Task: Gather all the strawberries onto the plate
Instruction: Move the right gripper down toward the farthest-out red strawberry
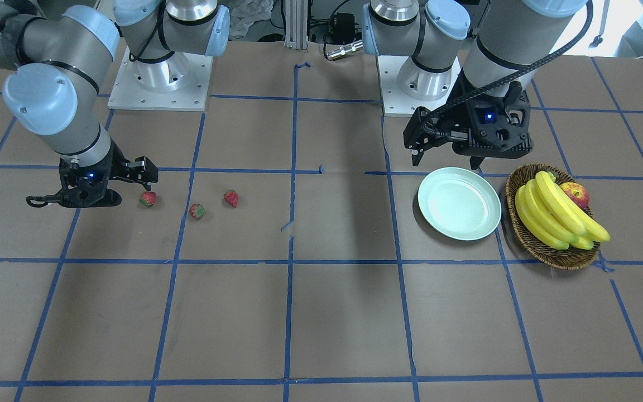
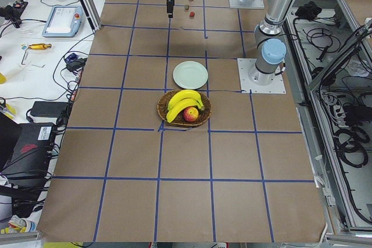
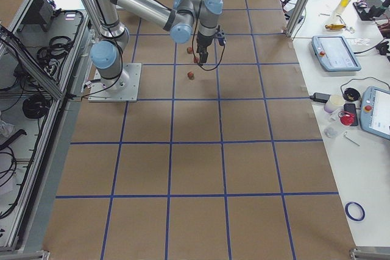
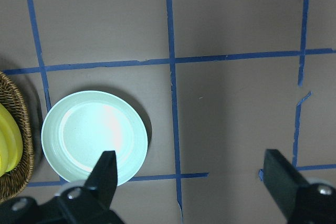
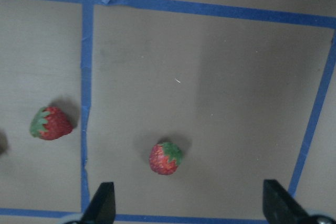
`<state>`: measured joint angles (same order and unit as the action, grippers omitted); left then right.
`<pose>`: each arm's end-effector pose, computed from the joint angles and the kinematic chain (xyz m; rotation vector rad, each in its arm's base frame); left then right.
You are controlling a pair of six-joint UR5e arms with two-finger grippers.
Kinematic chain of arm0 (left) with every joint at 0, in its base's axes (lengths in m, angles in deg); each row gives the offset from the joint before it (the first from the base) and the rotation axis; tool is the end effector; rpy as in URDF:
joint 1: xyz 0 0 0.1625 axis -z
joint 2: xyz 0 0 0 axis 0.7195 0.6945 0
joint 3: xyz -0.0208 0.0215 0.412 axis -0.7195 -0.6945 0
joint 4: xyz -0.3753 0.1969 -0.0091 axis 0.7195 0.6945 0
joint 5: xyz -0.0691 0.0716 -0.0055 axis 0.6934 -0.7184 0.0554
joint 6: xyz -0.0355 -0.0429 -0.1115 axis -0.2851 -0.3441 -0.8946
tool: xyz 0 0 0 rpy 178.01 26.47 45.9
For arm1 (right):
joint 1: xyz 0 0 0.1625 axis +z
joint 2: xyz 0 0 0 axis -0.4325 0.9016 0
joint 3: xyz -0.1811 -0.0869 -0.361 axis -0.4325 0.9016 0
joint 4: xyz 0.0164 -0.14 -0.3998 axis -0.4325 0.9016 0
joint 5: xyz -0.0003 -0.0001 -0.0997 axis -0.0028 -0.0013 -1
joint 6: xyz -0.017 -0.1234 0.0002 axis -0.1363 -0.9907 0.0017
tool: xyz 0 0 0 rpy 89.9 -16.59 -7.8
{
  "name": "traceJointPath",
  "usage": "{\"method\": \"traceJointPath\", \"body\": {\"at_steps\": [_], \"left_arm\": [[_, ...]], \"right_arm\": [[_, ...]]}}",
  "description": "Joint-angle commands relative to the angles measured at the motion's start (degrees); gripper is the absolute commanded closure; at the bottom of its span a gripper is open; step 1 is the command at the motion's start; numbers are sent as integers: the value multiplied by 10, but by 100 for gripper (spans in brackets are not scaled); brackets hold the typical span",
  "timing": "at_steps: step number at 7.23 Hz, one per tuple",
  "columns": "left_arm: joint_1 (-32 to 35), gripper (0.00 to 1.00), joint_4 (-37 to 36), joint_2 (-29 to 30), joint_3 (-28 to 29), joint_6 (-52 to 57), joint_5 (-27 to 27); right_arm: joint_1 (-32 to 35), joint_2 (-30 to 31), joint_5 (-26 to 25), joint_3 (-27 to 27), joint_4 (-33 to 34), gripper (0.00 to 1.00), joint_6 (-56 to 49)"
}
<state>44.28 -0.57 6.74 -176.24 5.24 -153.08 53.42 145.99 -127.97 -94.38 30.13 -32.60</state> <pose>-0.1372 -0.5215 0.4400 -0.0658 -3.1313 0.0212 0.0342 -0.4736 0.2247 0.1408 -3.0853 -0.2404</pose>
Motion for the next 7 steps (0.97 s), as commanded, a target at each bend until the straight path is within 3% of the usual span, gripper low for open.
{"method": "traceJointPath", "body": {"at_steps": [1, 4, 5, 7], "left_arm": [[1, 0, -1, 0, -1, 0, 0], [1, 0, 0, 0, -1, 0, 1], [1, 0, -1, 0, -2, 0, 1], [1, 0, -1, 0, -1, 0, 1]], "right_arm": [[-32, -10, 8, -80, 82, 0, -17], [-31, -12, 15, -151, 172, 0, -15], [-31, -18, 49, -152, 183, 1, -16], [-31, -34, 44, -149, 217, 4, -21]]}}
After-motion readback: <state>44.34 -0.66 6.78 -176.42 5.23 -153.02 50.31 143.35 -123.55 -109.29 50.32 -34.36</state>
